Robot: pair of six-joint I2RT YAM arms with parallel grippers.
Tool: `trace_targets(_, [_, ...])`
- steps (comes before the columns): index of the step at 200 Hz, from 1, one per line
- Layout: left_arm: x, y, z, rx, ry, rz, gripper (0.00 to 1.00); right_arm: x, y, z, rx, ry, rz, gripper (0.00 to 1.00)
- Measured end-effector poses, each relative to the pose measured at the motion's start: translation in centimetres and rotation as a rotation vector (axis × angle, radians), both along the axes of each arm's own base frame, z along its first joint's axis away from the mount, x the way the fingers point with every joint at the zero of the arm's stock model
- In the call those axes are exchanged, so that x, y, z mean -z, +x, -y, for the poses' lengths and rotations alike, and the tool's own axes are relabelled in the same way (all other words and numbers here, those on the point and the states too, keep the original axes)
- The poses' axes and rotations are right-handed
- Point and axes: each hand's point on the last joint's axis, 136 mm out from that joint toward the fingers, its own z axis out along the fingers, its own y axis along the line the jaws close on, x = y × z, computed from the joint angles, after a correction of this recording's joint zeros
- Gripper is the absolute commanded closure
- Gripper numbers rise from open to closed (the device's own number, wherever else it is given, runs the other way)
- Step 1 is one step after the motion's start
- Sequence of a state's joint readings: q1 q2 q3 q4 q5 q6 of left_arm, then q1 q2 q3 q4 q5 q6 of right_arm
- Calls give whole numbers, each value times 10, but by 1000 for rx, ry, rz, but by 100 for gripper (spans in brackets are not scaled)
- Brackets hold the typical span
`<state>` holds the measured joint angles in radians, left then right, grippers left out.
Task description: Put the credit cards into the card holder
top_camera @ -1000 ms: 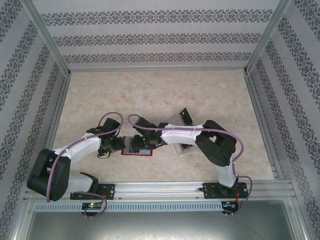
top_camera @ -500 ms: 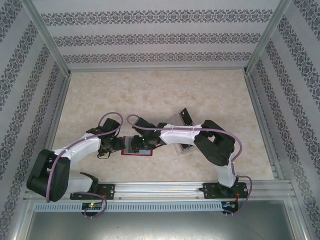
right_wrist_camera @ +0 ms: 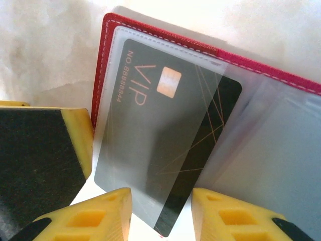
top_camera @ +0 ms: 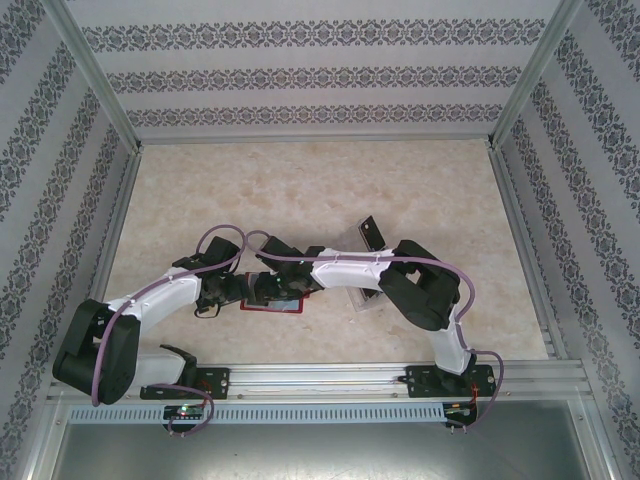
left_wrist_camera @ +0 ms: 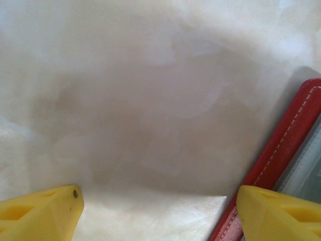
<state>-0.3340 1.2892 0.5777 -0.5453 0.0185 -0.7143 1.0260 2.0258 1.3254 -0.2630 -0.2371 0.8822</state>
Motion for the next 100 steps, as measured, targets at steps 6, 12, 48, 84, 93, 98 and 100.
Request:
trace_targets(6, [0, 0, 0, 0, 0, 0, 18, 0, 0, 0, 0, 0, 0, 62])
trace_targets(12, [0, 0, 0, 0, -1, 1, 18, 0, 0, 0, 0, 0, 0, 62])
trace_targets(48, [0, 0, 0, 0, -2, 4, 18, 0, 0, 2, 2, -4, 3, 62])
trace_targets(84, [0, 0, 0, 0, -2, 5, 18, -4, 3, 10, 12, -14, 17, 62])
trace_targets(93, [0, 0, 0, 0, -2, 5, 18, -5, 4, 10, 11, -12, 24, 62])
trace_targets(98, [0, 0, 0, 0, -2, 5, 18, -6, 4, 10, 10, -12, 27, 62])
trace_targets(100, [0, 0, 0, 0, -2, 5, 18, -6, 4, 10, 10, -13, 28, 62])
